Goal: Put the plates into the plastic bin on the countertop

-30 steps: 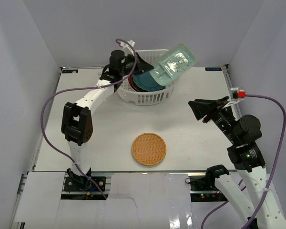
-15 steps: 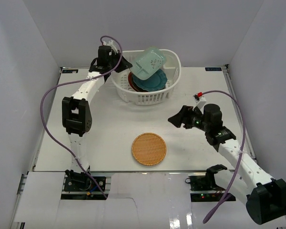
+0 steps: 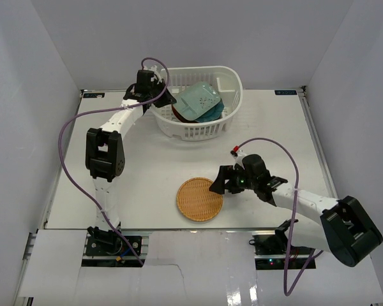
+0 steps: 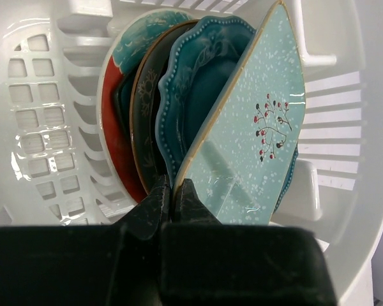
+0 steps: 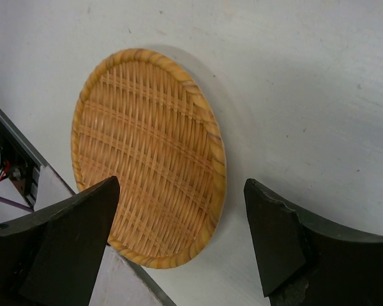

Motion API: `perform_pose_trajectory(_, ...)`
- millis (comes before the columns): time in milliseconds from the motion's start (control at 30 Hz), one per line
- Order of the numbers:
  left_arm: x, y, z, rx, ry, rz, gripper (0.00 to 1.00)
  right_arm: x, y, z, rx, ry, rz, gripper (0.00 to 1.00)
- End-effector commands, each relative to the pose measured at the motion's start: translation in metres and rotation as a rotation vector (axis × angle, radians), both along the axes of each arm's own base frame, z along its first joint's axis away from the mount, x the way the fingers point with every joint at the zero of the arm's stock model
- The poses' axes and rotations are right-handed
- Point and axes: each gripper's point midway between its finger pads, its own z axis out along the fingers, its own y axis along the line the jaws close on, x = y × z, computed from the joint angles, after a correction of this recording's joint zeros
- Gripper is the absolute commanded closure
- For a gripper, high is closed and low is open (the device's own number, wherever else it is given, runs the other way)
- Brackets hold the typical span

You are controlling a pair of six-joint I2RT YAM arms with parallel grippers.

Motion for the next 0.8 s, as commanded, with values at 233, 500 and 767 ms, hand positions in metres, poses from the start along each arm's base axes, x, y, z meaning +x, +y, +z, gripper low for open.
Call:
perform_pose_trajectory(233,0.004,-0.005,0.044,-0.025,-0.118,-0.051,0.60,-0.004,0.005,-0.024,0.009,0.028,-0.005,0.20)
perform_pose_trajectory(500,-0.002,0.003,0.064,0.015,-0.159,-0.045,0.17,-0.015,0.011,-0.034,0.051,0.097,0.017,0.29)
perform_pose_trajectory(767,-0.033,0.023,0.134,0.039,-0.278,0.010,0.02,-0.018,0.004,-0.045,0.066,0.133,-0.011,0.64)
